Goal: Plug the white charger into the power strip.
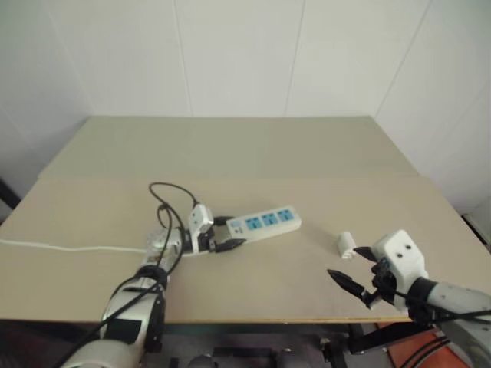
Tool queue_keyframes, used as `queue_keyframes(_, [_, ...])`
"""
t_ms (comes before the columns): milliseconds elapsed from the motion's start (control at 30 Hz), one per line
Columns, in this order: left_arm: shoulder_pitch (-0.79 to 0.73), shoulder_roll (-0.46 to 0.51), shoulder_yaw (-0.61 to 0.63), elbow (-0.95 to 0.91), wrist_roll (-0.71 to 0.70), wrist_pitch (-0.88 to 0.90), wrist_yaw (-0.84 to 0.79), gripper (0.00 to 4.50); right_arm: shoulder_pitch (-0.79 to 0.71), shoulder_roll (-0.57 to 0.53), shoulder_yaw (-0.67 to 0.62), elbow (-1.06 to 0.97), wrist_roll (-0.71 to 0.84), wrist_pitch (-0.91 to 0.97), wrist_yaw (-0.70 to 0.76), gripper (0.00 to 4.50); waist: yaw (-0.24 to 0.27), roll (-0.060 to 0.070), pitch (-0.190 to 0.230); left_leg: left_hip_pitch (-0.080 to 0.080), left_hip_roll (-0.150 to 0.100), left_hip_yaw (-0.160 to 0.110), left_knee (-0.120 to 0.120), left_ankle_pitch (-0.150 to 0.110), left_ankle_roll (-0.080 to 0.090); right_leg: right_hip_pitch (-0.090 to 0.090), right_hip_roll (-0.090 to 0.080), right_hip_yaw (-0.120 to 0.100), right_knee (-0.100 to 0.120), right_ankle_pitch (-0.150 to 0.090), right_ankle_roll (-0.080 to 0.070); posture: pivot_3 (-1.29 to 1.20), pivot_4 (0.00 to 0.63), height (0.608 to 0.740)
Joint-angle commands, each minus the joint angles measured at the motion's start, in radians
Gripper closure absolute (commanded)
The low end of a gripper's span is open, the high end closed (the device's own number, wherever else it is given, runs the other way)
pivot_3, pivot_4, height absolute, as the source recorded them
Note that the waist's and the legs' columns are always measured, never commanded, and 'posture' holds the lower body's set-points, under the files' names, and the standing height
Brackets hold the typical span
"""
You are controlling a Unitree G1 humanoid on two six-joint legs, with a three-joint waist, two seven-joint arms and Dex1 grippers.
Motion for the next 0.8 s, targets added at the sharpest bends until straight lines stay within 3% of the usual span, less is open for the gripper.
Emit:
queue_keyframes(33, [0.003, 0.001, -0.012, 0.012, 0.016, 0.016, -0.009, 1.24, -0.009, -0.007, -0.014, -0.024, 0.001, 0.0, -0.01, 0.0, 0.0, 0.0, 0.0, 0.0, 0.0, 0.0, 0.0, 0.0, 0.0, 0.0, 0.0, 0.0, 0.0, 0.0, 0.0, 0.0, 0.15, 0.74])
queue_keyframes(233, [-0.001, 0.012, -0.031, -0.001, 0.02, 0.019, -0.072, 1.24, -0.078, -0.049, -0.011, -0.016, 0.003, 0.085, -0.046, 0.0, -0.004, 0.0, 0.0, 0.0, 0.0, 0.0, 0.0, 0.0, 0.0, 0.0, 0.0, 0.0, 0.0, 0.0, 0.0, 0.0, 0.15, 0.74])
queue_keyframes(333, [-0.003, 0.02, -0.034, -0.009, 0.013, 0.019, -0.119, 1.24, -0.225, -0.121, 0.008, 0.013, 0.04, 0.239, -0.056, 0.0, -0.005, 0.0, 0.0, 0.001, 0.0, 0.0, 0.0, 0.0, 0.0, 0.0, 0.0, 0.0, 0.001, 0.0, 0.0, 0.0, 0.15, 0.74])
queue_keyframes(433, [-0.011, 0.028, -0.039, -0.016, 0.009, 0.024, -0.163, 1.24, -0.472, -0.197, 0.049, 0.122, 0.141, 0.487, -0.009, 0.0, -0.006, 0.0, 0.0, 0.0, 0.0, 0.0, 0.0, 0.0, 0.0, -0.001, 0.0, 0.0, 0.001, 0.0, -0.001, 0.0, 0.15, 0.74])
queue_keyframes(533, [-0.021, 0.036, -0.046, -0.022, 0.008, 0.027, -0.207, 1.24, -0.77, -0.169, 0.135, 0.333, 0.148, 0.714, -0.054, 0.0, -0.011, 0.001, 0.0, -0.001, 0.001, 0.001, 0.0, 0.0, 0.0, -0.003, 0.0, 0.0, 0.001, 0.0, -0.001, 0.0, 0.15, 0.74])
queue_keyframes(800, [-0.025, 0.058, -0.07, -0.039, -0.01, 0.001, -0.321, 1.24, -1.172, -0.266, 0.5, 0.859, 0.255, 0.731, -0.042, 0.0, 0.0, 0.001, 0.0, -0.008, 0.001, 0.001, 0.0, -0.001, 0.002, -0.009, -0.001, -0.001, 0.0, 0.0, -0.002, 0.0, 0.15, 0.74])
